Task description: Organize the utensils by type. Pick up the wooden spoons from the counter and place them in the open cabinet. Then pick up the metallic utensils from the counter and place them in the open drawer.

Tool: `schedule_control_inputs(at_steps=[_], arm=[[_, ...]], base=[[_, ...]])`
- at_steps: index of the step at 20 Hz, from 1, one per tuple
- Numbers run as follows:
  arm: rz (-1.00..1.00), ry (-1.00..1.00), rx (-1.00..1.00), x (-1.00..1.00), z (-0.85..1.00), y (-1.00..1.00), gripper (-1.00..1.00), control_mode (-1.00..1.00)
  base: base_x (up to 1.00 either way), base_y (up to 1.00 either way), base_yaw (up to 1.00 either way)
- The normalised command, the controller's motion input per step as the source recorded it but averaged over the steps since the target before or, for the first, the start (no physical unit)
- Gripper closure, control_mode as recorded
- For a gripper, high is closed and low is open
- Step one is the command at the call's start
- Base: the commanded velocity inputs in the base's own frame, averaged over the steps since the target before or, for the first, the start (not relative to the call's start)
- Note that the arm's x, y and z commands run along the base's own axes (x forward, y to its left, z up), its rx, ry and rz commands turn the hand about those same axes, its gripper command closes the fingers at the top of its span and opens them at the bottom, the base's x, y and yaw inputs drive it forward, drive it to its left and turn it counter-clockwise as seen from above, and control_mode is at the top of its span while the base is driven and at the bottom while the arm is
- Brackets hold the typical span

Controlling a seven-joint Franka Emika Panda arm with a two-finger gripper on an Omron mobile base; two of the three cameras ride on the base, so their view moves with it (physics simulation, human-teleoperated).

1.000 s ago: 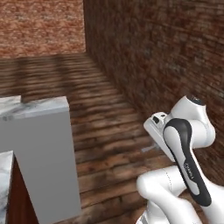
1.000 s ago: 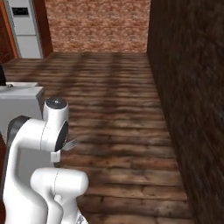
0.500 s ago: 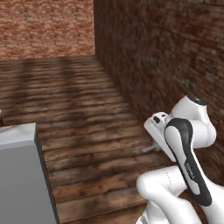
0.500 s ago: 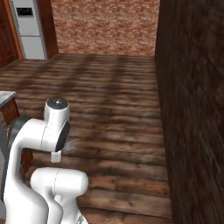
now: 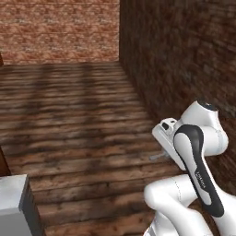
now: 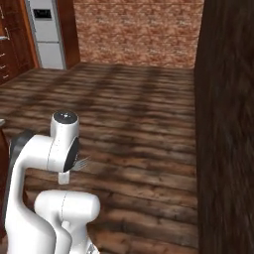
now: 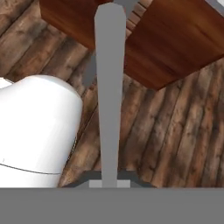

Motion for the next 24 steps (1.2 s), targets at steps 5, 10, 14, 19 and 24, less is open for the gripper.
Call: schedule_control_inputs(at_steps=[5,10,14,19,24], arm=[[0.00,0.00,0.00,0.00,0.00,0.00,1.00,1.00],[0.00,0.00,0.00,0.00,0.00,0.00,1.00,1.00],[0.00,0.00,0.00,0.00,0.00,0.00,1.00,1.00],[0.00,0.00,0.00,0.00,0.00,0.00,1.00,1.00],[0.00,0.00,0.00,0.00,0.00,0.00,1.00,1.00]], base=[[1.00,-0.21,0.28],[1.00,-0.18,0.30],[1.00,-0.12,0.31],[1.00,-0.07,0.32],[1.00,-0.04,0.33]])
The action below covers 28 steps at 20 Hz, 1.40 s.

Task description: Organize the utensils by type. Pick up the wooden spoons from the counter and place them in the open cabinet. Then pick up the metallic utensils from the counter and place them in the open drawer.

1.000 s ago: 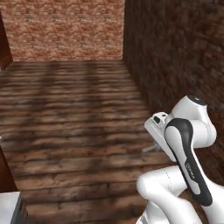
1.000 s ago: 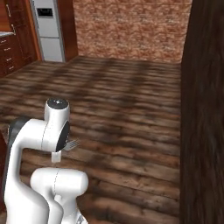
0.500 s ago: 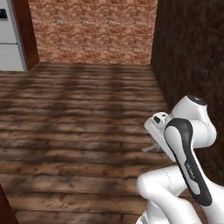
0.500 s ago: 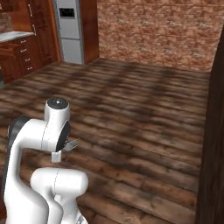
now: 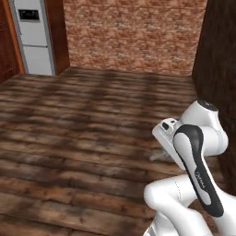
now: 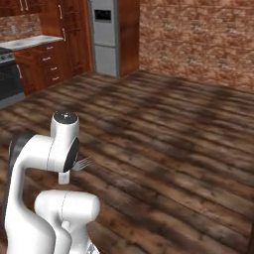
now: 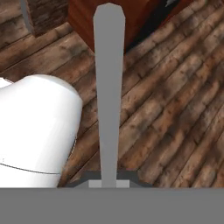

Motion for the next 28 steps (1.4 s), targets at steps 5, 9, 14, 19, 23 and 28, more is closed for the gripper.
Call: schedule_control_inputs(at_steps=[5,9,14,19,23,28], arm=[[0.00,0.00,0.00,0.00,0.00,0.00,1.00,1.00],[0.00,0.00,0.00,0.00,0.00,0.00,1.00,1.00],[0.00,0.00,0.00,0.00,0.00,0.00,1.00,1.00],[0.00,0.00,0.00,0.00,0.00,0.00,1.00,1.00],[0.00,0.00,0.00,0.00,0.00,0.00,1.00,1.00],[0.00,0.00,0.00,0.00,0.00,0.00,1.00,1.00]], base=[[1.00,0.00,0.33],[1.00,0.00,0.32],[1.00,0.00,0.33],[1.00,0.00,0.34],[1.00,0.00,0.34],[1.00,0.00,0.35]])
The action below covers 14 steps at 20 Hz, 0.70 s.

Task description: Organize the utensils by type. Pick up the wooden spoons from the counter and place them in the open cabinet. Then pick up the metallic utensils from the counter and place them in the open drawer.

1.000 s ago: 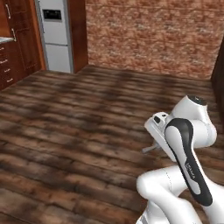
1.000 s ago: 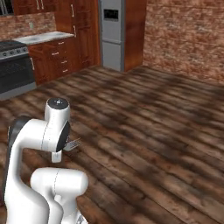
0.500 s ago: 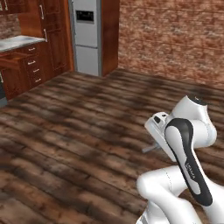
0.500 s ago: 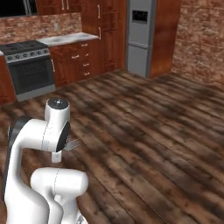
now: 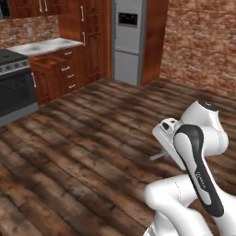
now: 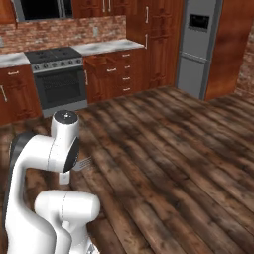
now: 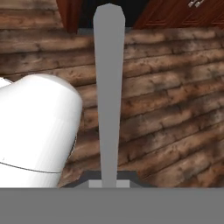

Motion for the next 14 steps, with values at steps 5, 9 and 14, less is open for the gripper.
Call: schedule_control_inputs(at_steps=[5,9,14], arm=[[0.00,0.00,0.00,0.00,0.00,0.00,1.00,1.00],[0.00,0.00,0.00,0.00,0.00,0.00,1.00,1.00],[0.00,0.00,0.00,0.00,0.00,0.00,1.00,1.00]], base=[[1.00,0.00,0.33],[1.00,0.06,0.26],[1.00,0.20,0.17]])
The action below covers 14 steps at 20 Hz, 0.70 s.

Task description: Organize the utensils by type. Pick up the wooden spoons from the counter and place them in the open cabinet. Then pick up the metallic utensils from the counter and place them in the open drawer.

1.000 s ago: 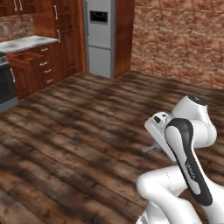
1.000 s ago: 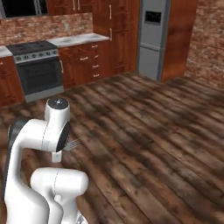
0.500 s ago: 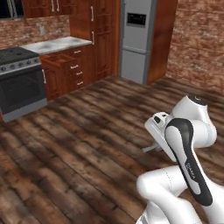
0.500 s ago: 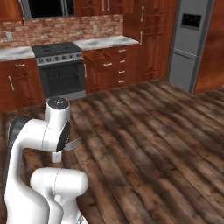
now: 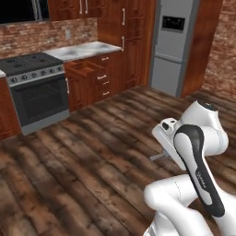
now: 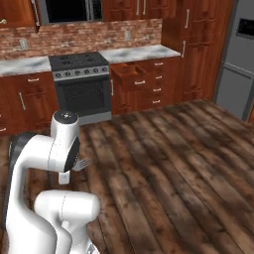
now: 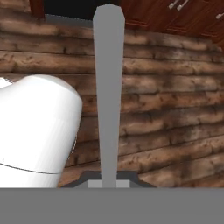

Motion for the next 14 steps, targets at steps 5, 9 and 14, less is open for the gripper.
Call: schedule_control_inputs(at_steps=[5,9,14], arm=[[0.00,0.00,0.00,0.00,0.00,0.00,1.00,1.00],[0.00,0.00,0.00,0.00,0.00,0.00,1.00,1.00],[0.00,0.00,0.00,0.00,0.00,0.00,1.00,1.00]], base=[[1.00,0.38,0.06],[1.00,0.44,0.00],[1.00,0.46,0.00]])
